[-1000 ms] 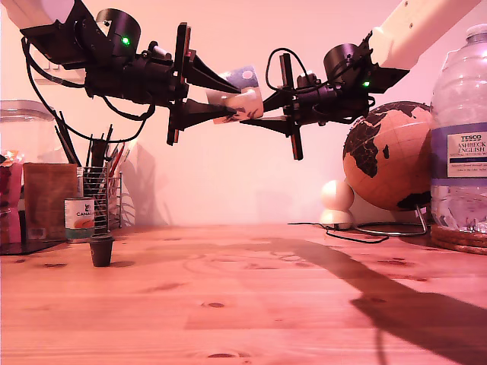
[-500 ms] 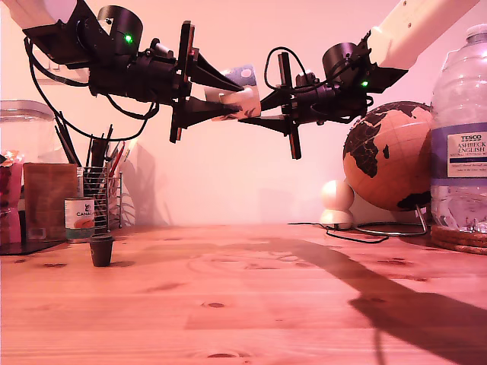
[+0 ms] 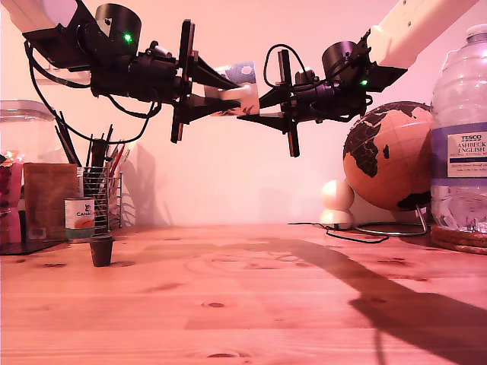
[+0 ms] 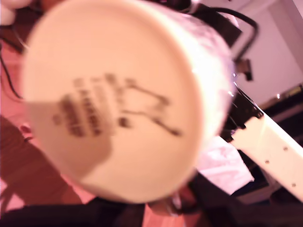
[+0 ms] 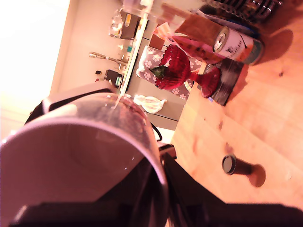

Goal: Lift the coffee cup and remove the coffee capsule that is hidden under it

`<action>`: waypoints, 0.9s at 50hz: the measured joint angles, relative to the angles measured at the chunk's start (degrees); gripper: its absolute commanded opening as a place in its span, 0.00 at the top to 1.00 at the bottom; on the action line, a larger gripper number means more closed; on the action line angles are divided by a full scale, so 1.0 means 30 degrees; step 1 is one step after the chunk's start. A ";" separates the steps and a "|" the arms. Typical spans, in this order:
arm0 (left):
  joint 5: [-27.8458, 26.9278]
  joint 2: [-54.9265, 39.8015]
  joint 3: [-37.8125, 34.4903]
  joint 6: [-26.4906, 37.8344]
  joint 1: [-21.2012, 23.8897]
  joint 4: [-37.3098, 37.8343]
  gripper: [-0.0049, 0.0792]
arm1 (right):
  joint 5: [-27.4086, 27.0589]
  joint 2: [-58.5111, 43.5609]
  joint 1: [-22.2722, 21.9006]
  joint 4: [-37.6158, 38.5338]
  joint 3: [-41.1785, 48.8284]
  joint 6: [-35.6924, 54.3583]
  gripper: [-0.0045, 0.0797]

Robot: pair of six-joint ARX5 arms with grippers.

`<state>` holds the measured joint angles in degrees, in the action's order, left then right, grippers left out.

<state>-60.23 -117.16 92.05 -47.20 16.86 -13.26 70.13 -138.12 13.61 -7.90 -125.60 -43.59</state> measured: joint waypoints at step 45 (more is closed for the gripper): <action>0.0685 -0.0007 -0.0117 -0.0262 0.0087 0.0291 0.97 | 0.0015 0.0000 0.0051 -0.0219 -0.0102 0.0699 0.95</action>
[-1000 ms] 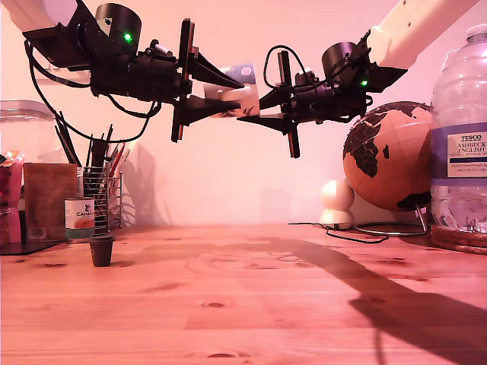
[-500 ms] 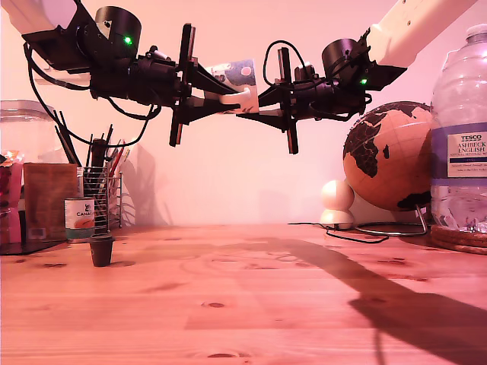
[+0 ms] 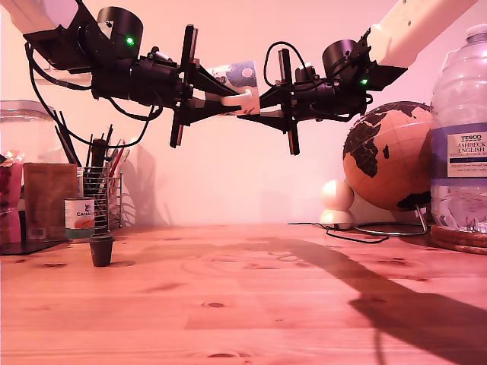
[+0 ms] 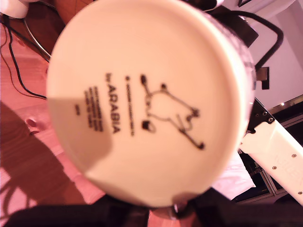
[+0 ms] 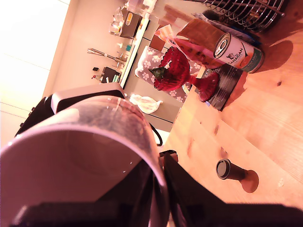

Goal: Lift the coffee cup and remove the coffee capsule that is hidden under it

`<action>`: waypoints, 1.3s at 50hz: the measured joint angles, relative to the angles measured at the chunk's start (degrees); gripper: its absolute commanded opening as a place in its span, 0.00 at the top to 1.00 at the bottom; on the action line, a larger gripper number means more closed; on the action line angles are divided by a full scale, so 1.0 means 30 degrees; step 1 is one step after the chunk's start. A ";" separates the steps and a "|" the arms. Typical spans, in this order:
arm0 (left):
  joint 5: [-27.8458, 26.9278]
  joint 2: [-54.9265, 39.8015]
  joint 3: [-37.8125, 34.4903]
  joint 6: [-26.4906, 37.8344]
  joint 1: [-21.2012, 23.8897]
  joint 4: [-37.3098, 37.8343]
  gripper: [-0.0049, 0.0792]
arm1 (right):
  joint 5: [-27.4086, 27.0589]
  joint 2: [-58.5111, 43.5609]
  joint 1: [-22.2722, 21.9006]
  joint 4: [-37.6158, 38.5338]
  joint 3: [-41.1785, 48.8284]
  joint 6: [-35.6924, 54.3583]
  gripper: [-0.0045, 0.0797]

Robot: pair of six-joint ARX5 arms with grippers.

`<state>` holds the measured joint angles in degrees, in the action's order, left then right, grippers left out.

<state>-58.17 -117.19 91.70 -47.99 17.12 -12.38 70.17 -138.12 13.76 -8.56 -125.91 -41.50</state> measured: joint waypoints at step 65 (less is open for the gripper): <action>0.0226 0.0000 -0.0007 0.1100 0.0182 -0.0459 0.97 | -0.0022 0.0000 0.0423 -0.0554 0.0000 -0.0219 0.71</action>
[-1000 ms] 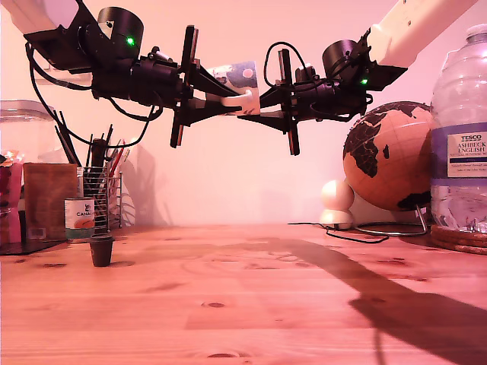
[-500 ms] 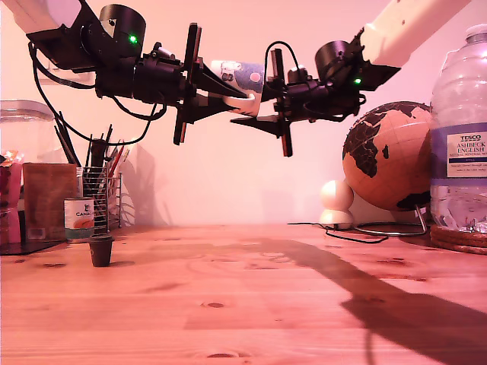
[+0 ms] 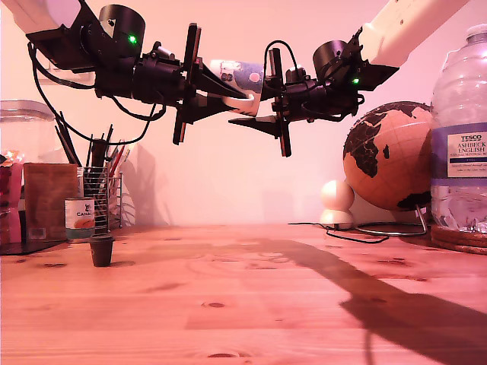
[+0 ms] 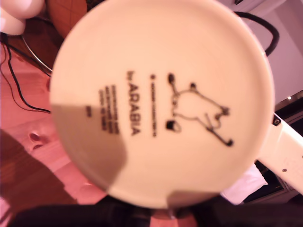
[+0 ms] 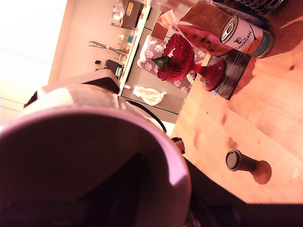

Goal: Lift the coffee cup and remove the coffee capsule that is hidden under it

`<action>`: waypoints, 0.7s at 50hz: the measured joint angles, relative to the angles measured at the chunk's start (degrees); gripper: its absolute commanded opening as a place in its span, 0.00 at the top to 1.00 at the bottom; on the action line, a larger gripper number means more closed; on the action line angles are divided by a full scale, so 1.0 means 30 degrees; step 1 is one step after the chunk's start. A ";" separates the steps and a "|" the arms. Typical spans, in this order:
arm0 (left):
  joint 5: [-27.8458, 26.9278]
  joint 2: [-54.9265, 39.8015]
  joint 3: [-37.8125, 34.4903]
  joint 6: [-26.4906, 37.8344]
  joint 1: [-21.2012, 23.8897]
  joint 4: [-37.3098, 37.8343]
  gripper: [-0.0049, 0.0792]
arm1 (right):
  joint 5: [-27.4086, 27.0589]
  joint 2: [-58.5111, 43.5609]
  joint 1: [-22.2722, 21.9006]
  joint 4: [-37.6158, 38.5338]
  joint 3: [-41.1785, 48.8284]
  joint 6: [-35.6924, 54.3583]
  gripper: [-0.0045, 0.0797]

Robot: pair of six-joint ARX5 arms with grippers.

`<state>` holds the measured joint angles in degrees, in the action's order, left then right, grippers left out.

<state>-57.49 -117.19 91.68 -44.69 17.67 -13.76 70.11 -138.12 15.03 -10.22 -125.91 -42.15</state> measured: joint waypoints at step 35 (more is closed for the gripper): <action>0.0051 0.0000 0.0000 0.0109 0.0066 -0.0131 0.97 | 0.0124 0.0000 -0.0517 -0.0153 0.0000 0.0007 0.71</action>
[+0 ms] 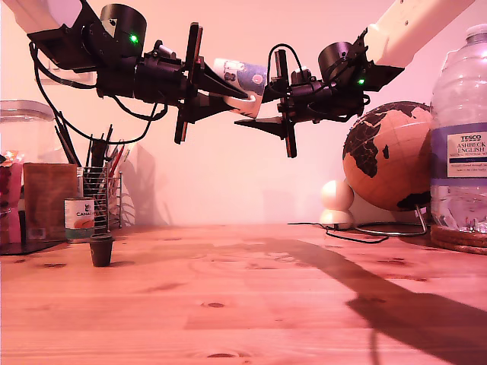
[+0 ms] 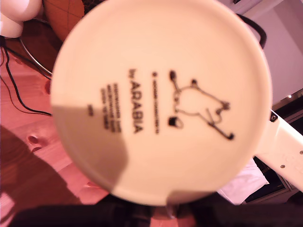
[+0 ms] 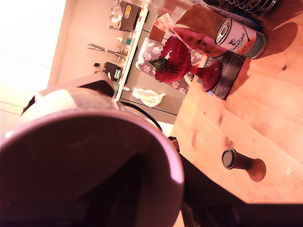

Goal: Lift the coffee cup and remove the coffee capsule that is hidden under it

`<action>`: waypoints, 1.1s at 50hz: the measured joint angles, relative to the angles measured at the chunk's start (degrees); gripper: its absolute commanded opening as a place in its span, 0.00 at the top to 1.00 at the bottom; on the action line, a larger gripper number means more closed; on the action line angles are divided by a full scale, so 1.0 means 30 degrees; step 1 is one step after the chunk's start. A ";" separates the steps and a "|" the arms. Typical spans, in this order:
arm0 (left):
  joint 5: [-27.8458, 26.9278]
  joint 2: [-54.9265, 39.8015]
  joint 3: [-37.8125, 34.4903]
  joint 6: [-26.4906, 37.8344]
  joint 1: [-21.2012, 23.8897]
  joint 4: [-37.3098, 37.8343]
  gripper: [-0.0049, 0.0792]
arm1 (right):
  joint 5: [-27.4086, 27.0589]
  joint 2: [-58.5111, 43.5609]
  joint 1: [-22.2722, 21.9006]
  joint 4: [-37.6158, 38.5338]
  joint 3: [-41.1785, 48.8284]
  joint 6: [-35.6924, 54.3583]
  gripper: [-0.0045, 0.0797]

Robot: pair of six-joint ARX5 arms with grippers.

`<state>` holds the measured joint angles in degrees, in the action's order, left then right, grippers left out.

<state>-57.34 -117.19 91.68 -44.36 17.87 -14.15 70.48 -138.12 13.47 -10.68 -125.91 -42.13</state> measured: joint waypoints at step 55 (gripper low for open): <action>-0.0051 0.0000 0.0000 0.0066 0.0000 -0.0233 0.97 | 0.0328 0.0000 -0.0962 -0.0386 0.0000 0.0000 0.71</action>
<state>-57.49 -117.19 91.68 -44.16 17.87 -14.85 71.46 -138.12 10.59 -11.84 -125.91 -42.13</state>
